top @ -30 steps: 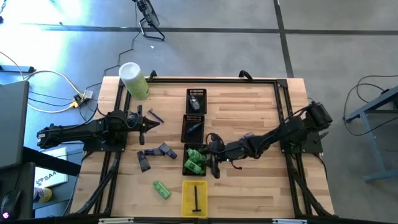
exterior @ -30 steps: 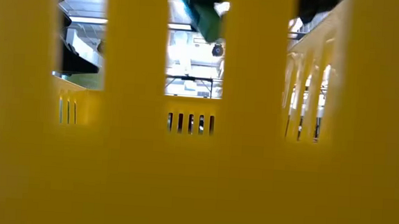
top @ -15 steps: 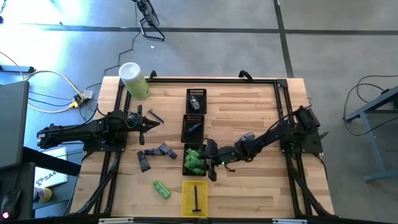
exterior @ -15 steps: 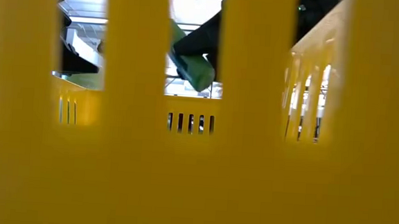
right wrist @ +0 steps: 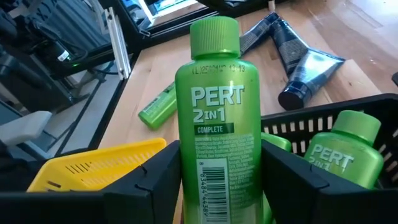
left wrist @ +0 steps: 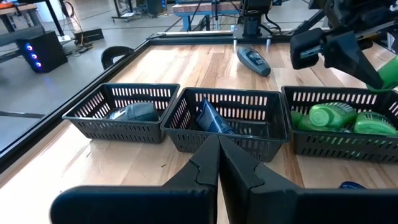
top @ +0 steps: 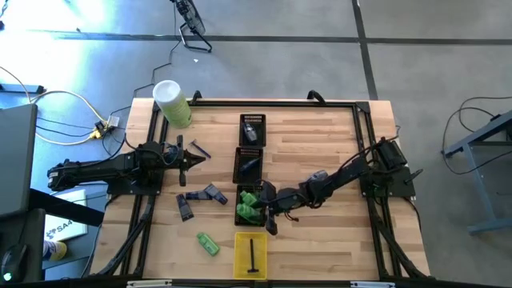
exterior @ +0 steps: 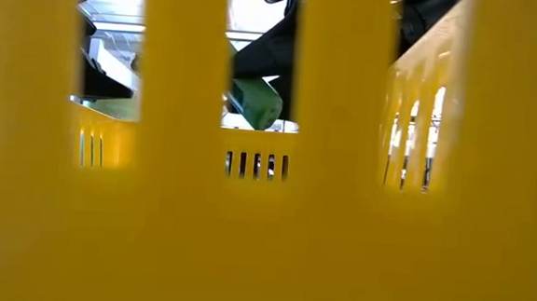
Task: Pick & Place Travel size toiletries
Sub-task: Put the green shampoo bottle into the bottom black bin, then put the blue razor into the yellow bin
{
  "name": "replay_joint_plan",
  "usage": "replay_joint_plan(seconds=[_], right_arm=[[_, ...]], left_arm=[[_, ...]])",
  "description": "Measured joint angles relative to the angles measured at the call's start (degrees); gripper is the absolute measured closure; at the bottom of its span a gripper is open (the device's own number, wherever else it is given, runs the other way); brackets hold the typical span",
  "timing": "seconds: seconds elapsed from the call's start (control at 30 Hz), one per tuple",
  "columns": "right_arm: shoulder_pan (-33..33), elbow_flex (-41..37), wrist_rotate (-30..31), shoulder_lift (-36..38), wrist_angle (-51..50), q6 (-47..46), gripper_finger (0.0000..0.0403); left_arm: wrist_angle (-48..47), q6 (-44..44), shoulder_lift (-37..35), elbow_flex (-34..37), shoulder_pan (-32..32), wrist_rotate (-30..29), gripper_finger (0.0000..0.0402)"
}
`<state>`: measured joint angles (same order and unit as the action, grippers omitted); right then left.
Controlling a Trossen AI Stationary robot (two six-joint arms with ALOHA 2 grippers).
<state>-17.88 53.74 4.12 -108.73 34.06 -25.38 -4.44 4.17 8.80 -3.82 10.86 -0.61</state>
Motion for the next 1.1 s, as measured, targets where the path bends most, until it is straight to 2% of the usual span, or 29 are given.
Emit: replay_joint_plan(seconds=[0.23, 0.4, 0.77, 0.9, 1.1], right_arm=[[0.0, 0.0, 0.1, 0.0, -0.4, -0.1, 0.0181], [0.0, 0.0, -1.6, 0.0, -0.4, 0.1, 0.0178], [0.7, 0.1, -3.5, 2.5, -0.1, 3.2, 0.0212], [2.1, 0.0, -6.3, 4.6, -1.1, 4.9, 0.0225], [4.4, 0.0, -7.3, 9.5, -5.0, 9.8, 0.0237]], left_arm=[[0.0, 0.0, 0.0, 0.0, 0.0, 0.0, 0.0396], [0.0, 0.0, 0.0, 0.0, 0.0, 0.0, 0.0396], [0.0, 0.0, 0.0, 0.0, 0.0, 0.0, 0.0396], [0.0, 0.0, 0.0, 0.0, 0.0, 0.0, 0.0396], [0.0, 0.0, 0.0, 0.0, 0.0, 0.0, 0.0396]])
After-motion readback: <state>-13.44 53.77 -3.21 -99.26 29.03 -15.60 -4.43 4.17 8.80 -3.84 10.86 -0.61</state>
